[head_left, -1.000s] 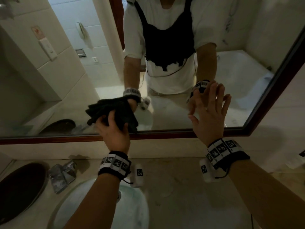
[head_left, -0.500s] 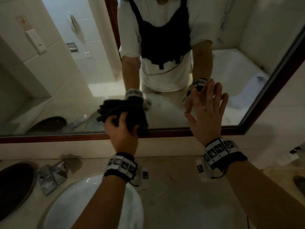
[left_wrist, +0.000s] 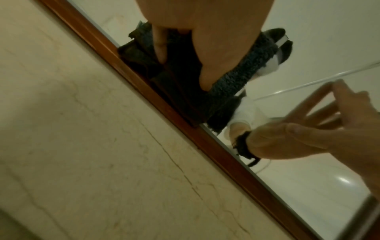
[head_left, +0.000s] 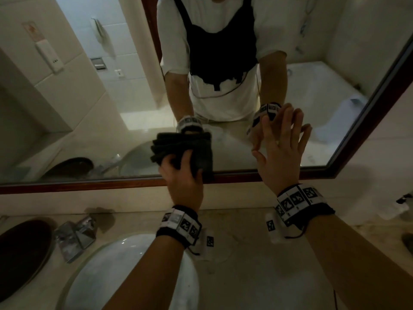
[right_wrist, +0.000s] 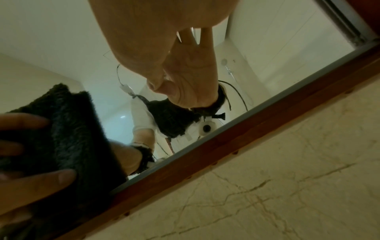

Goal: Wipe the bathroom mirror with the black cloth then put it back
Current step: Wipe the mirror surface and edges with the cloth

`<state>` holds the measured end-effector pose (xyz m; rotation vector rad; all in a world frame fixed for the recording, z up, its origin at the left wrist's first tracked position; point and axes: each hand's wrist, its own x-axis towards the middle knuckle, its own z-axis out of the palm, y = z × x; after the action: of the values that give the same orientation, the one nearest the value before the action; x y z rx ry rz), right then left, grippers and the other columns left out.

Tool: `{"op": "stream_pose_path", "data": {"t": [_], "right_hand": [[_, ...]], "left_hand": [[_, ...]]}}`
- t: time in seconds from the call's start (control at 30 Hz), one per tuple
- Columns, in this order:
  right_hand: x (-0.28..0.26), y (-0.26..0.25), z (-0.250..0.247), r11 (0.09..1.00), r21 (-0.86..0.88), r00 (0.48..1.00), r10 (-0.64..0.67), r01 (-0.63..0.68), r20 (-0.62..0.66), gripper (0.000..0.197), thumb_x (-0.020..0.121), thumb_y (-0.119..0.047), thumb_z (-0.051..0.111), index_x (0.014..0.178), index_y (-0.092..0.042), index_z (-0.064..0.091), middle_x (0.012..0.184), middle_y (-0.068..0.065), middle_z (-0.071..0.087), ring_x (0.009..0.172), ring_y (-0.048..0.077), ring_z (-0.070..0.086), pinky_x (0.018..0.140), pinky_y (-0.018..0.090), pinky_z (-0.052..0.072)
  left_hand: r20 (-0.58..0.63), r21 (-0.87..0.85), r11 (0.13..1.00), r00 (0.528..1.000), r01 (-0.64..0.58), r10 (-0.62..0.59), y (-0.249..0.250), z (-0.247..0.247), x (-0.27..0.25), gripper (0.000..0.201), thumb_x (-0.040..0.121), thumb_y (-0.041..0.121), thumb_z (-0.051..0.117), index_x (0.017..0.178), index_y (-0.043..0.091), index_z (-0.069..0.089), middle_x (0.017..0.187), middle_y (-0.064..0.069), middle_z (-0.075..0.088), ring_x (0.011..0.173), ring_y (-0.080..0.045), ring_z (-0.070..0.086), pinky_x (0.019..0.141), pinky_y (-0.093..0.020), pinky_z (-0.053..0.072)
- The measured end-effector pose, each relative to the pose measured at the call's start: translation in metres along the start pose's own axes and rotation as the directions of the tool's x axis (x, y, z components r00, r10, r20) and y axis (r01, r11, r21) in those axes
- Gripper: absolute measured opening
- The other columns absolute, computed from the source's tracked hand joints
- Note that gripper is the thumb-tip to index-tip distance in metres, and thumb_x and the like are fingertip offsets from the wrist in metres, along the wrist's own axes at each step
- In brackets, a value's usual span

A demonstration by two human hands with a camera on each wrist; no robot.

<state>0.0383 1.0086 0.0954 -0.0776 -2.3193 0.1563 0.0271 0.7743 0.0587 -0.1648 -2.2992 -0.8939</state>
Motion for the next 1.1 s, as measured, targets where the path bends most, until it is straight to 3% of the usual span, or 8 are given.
{"op": "stream_pose_path", "data": {"t": [0.2, 0.43, 0.63, 0.83, 0.9, 1.03, 1.1], "right_hand": [[-0.001, -0.007, -0.004, 1.0, -0.013, 1.0, 0.025, -0.025, 0.007, 0.096, 0.083, -0.034, 0.074, 0.158, -0.028, 0.013, 0.163, 0.024, 0.003, 0.15, 0.045, -0.001, 0.117, 0.066, 0.008], [-0.005, -0.056, -0.012, 0.988, 0.06, 0.989, 0.137, -0.14, 0.053, 0.108, 0.08, -0.037, 0.078, 0.158, -0.021, 0.006, 0.161, 0.028, -0.006, 0.149, 0.046, -0.006, 0.117, 0.066, 0.012], [-0.012, -0.13, -0.005, 0.998, 0.058, 0.997, 0.032, -0.036, 0.066, 0.111, 0.078, -0.036, 0.08, 0.158, -0.027, 0.003, 0.162, 0.026, -0.002, 0.15, 0.043, -0.001, 0.116, 0.068, 0.012], [-0.005, -0.18, 0.005, 0.999, 0.03, 0.995, -0.027, 0.024, 0.093, 0.104, 0.075, -0.041, 0.081, 0.157, -0.024, 0.019, 0.164, 0.02, -0.004, 0.15, 0.042, -0.003, 0.115, 0.068, 0.014], [-0.001, -0.185, 0.011, 1.0, 0.024, 0.995, -0.005, 0.002, 0.101, 0.106, 0.073, -0.043, 0.082, 0.157, -0.025, 0.019, 0.164, 0.018, -0.006, 0.15, 0.044, -0.005, 0.115, 0.069, 0.014], [-0.001, -0.181, 0.025, 1.0, 0.004, 0.998, -0.008, 0.007, 0.07, 0.109, 0.071, -0.043, 0.084, 0.157, -0.026, 0.02, 0.163, 0.021, -0.002, 0.149, 0.047, -0.003, 0.115, 0.069, 0.011], [-0.002, -0.18, 0.032, 1.0, -0.001, 0.999, -0.004, 0.005, 0.051, 0.107, 0.072, -0.043, 0.083, 0.157, -0.026, 0.02, 0.163, 0.022, 0.001, 0.149, 0.048, -0.002, 0.115, 0.07, 0.01]], "left_hand": [[0.074, 0.0, 1.0, 0.997, -0.016, 0.016, -0.001, -0.005, 0.0, 0.059, 0.08, 0.018, 0.08, 0.132, 0.022, 0.053, 0.134, -0.025, 0.04, 0.12, -0.043, 0.041, 0.091, -0.049, 0.049], [0.091, 0.01, 0.998, 0.994, 0.057, -0.058, -0.048, -0.041, 0.015, 0.057, 0.083, 0.023, 0.075, 0.135, 0.026, 0.051, 0.139, -0.02, 0.035, 0.127, -0.038, 0.034, 0.096, -0.048, 0.045], [0.116, 0.054, 0.996, 0.99, 0.072, -0.078, -0.097, -0.078, 0.032, 0.062, 0.079, 0.019, 0.076, 0.134, 0.03, 0.049, 0.139, -0.013, 0.031, 0.126, -0.04, 0.035, 0.099, -0.052, 0.045], [0.113, 0.017, 1.0, 0.994, -0.009, 0.007, -0.13, -0.099, 0.04, 0.06, 0.079, 0.017, 0.077, 0.131, 0.029, 0.049, 0.134, -0.016, 0.036, 0.122, -0.041, 0.04, 0.086, -0.049, 0.052], [0.096, 0.014, 1.0, 0.995, 0.008, -0.009, -0.139, -0.103, 0.042, 0.058, 0.079, 0.018, 0.078, 0.13, 0.027, 0.051, 0.134, -0.018, 0.036, 0.121, -0.041, 0.039, 0.089, -0.05, 0.051], [0.027, 0.009, 0.992, 0.992, 0.125, -0.125, -0.172, -0.117, 0.052, 0.062, 0.079, 0.025, 0.079, 0.133, 0.023, 0.049, 0.141, -0.021, 0.033, 0.127, -0.042, 0.036, 0.105, -0.054, 0.039], [-0.017, 0.028, 0.992, 0.992, 0.123, -0.123, -0.192, -0.126, 0.056, 0.065, 0.078, 0.023, 0.081, 0.133, 0.019, 0.047, 0.141, -0.024, 0.031, 0.127, -0.042, 0.035, 0.106, -0.053, 0.039]]}}
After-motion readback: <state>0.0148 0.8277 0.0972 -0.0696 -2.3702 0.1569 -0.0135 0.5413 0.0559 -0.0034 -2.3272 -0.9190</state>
